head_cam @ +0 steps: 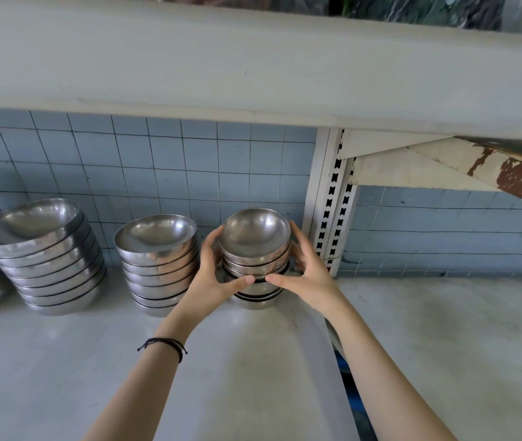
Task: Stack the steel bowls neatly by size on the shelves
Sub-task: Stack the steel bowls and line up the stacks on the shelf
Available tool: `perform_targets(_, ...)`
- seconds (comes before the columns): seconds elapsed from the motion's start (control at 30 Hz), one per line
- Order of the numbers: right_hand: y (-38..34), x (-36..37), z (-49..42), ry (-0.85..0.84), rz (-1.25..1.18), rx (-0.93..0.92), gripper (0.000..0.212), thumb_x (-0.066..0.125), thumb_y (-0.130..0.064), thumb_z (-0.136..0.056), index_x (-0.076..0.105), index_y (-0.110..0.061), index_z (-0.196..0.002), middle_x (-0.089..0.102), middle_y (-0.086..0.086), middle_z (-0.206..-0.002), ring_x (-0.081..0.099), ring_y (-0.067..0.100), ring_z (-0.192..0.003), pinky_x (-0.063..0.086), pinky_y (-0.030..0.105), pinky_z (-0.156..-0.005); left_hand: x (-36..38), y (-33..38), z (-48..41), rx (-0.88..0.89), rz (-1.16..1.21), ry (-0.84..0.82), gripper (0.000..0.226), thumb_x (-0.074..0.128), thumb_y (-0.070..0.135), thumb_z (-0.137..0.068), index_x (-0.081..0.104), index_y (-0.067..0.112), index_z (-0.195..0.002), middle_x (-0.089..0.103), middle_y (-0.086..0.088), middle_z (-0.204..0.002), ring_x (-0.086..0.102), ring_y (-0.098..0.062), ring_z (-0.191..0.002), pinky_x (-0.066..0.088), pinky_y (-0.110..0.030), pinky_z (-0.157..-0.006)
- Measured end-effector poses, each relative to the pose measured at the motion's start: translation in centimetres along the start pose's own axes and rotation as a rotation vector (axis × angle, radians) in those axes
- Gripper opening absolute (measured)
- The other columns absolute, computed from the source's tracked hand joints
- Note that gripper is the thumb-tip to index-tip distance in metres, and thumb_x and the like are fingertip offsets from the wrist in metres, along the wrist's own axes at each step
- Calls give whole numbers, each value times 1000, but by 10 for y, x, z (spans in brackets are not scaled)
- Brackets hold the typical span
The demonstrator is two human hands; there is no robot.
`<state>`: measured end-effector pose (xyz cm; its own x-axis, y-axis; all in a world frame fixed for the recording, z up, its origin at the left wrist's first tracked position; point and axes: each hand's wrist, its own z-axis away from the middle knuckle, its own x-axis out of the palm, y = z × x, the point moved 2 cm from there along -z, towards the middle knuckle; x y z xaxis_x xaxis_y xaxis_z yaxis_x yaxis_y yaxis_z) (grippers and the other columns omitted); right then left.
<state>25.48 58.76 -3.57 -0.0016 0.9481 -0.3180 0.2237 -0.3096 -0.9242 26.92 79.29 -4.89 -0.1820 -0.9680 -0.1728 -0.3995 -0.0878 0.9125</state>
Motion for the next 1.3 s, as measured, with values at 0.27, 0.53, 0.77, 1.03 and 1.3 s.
perform_targets(0.27, 2, 0, -1, -53, 23, 24, 112, 88, -18, -71, 17, -46, -152, 40, -32, -133, 38, 1, -134, 33, 27, -113, -2, 1, -5, -9, -21, -3, 95, 85, 36, -64, 25, 57, -134, 40, 10, -145, 46, 0, -129, 41, -28, -108)
perform_targets(0.53, 4, 2, -2, -38, 14, 25, 115, 88, -42, -63, 14, -54, -150, 40, -24, -145, 39, 7, -138, 35, 43, -116, -2, 1, -5, -21, -47, 2, 95, 84, 34, -72, 18, 68, -132, 36, 9, -151, 41, -1, -134, 37, -25, -110)
perform_targets(0.77, 5, 7, 3, 34, -32, 21, 106, 83, -49, -68, 12, -61, -146, 31, -14, -157, 34, 4, -141, 30, 42, -119, 5, 7, 2, -14, 30, 34, 85, 72, 12, -84, 18, 46, -139, 32, 28, -142, 36, 18, -127, 33, -3, -98)
perform_targets(1.03, 4, 9, 7, 64, 4, -6, 92, 75, -48, -80, 20, -44, -153, 31, -26, -153, 28, 1, -144, 26, 30, -119, 8, 7, 2, -19, 44, 50, 87, 70, 11, -84, 15, 32, -148, 30, 28, -144, 33, 18, -129, 33, -5, -101)
perform_targets(1.3, 1, 13, 4, 95, -20, 1, 91, 72, -60, -76, 24, -43, -152, 32, -30, -152, 25, -3, -144, 24, 30, -119, 6, 8, -3, -5, 31, 99, 87, 73, 19, -82, 20, 33, -149, 37, 32, -140, 41, 11, -129, 38, -10, -100)
